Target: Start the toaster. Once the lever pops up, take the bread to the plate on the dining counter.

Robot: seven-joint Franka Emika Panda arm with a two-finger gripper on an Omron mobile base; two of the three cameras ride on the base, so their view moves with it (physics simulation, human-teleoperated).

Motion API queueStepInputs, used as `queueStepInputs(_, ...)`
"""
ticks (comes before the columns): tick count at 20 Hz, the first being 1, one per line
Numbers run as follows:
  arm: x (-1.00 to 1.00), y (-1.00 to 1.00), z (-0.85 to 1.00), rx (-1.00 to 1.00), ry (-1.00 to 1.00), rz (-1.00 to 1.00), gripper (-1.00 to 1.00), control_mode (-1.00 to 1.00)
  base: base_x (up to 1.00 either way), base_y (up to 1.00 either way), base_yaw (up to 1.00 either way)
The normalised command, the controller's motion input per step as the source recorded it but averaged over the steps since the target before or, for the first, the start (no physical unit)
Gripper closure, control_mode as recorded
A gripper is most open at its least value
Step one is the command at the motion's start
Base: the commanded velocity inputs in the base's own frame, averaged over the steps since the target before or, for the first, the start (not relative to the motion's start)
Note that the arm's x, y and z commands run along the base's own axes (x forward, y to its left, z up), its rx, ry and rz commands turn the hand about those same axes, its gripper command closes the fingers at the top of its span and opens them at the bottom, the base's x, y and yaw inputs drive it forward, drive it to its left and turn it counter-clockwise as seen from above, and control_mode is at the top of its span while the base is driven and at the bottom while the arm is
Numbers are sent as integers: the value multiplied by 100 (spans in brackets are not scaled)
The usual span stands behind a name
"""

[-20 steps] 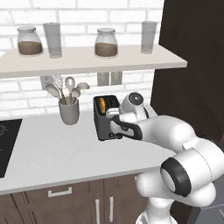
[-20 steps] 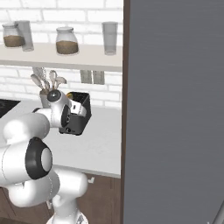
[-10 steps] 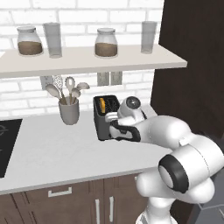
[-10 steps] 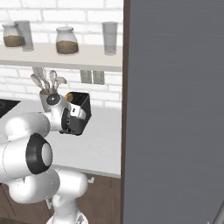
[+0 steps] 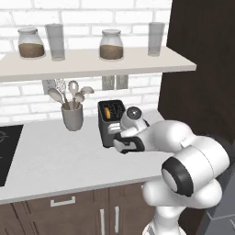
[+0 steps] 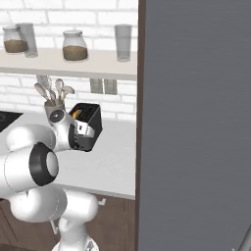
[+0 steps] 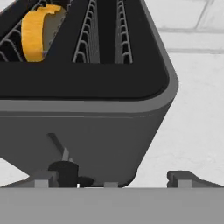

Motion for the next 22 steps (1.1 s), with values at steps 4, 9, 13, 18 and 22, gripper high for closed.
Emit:
queueStepInputs(4, 0, 9, -26, -3, 2, 0, -100, -100, 0, 0, 0)
queueStepInputs(9, 1, 0, -12, 0, 1, 0, -100, -100, 0, 0, 0)
queueStepInputs(13, 10, 0, -3, 0, 4, 0, -100, -100, 0, 0, 0)
queueStepInputs(18, 4, 0, -12, 0, 2, 0, -100, -100, 0, 0, 0)
queueStepInputs(22, 0, 0, 0, 0, 1, 0, -100, -100, 0, 0, 0)
